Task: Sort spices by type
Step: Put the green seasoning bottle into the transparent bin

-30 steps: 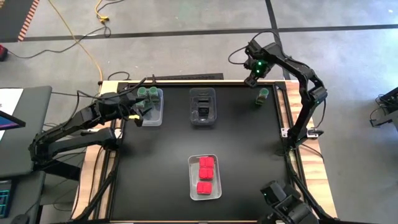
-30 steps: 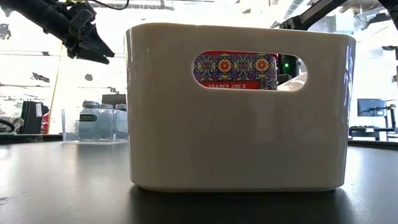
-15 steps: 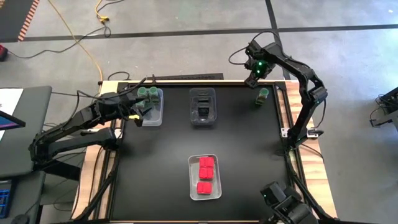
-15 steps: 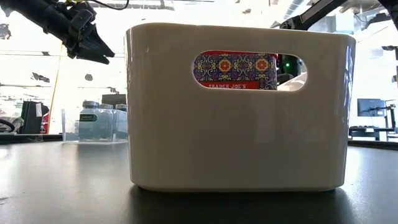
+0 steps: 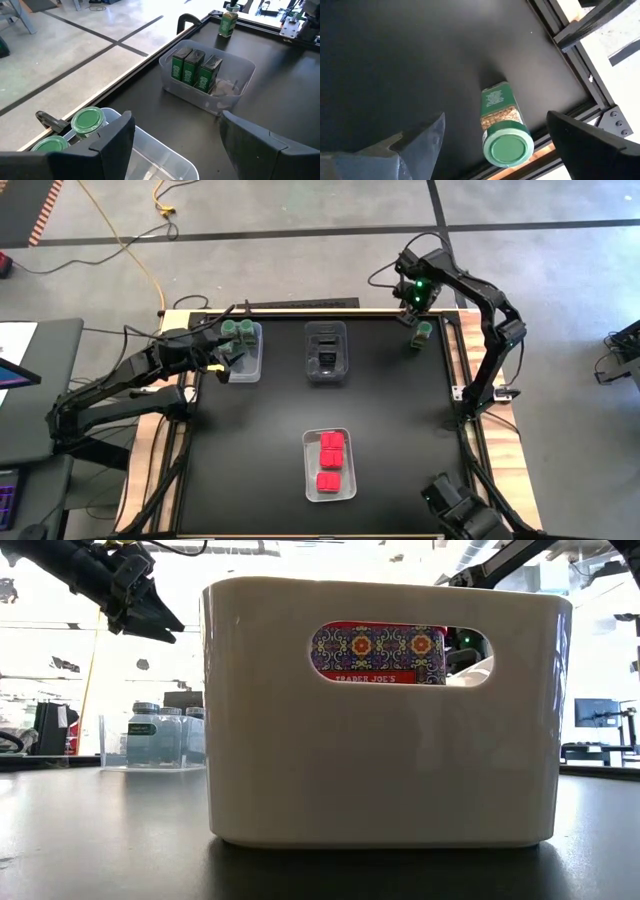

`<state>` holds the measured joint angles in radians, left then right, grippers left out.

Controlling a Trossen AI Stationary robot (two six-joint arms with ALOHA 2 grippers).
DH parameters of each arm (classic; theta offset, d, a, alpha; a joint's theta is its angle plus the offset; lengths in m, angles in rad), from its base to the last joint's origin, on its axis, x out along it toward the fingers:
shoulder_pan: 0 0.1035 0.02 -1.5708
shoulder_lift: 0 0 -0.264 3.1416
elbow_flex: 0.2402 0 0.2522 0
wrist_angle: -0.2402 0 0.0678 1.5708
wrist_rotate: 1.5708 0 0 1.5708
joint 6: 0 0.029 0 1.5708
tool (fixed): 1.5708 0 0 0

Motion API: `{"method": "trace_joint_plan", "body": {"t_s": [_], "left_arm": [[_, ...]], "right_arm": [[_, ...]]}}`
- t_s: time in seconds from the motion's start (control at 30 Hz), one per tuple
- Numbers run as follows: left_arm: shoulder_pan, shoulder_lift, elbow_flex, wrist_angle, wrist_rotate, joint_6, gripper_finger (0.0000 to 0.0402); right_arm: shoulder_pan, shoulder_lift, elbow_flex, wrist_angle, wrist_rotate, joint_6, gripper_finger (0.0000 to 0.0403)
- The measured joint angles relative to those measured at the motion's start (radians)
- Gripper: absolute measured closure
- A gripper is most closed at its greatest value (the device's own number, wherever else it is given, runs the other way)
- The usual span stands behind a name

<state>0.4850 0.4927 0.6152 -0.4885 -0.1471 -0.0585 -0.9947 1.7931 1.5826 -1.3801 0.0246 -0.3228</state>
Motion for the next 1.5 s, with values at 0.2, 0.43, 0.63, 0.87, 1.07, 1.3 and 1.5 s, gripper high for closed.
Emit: {"method": "trace_joint_plan", "body": {"t_s": [0.2,0.43,0.63,0.87,1.07,1.3,1.5], "left_arm": [[0.0,0.0,0.0,0.0,0.0,0.001,0.0127],[0.0,0.0,0.0,-0.019,0.0,-0.006,0.0127],[0.0,0.0,0.0,-0.018,0.0,0.031,0.0127],[0.0,0.0,0.0,-0.018,0.0,0.014,0.0127],[0.0,0.0,0.0,-0.018,0.0,0.002,0.0127],[0.0,0.0,0.0,-0.018,0.0,0.001,0.0127],[0.0,0.0,0.0,-0.019,0.0,0.009,0.0127]], "right_arm": [[-0.008,-0.032,-0.025,0.007,0.0,0.004,0.0024],[-0.023,-0.25,-0.248,0.156,0.003,-0.026,0.0024],[-0.026,-0.311,-0.278,0.213,0.004,-0.123,0.0024],[-0.029,-0.242,-0.278,0.164,0.005,-0.173,0.0024],[-0.037,-0.181,-0.279,0.177,0.005,-0.184,0.0024],[-0.041,-0.117,-0.279,0.165,0.076,-0.202,0.0024],[-0.042,-0.089,-0.279,0.147,0.112,-0.202,0.0024]]}}
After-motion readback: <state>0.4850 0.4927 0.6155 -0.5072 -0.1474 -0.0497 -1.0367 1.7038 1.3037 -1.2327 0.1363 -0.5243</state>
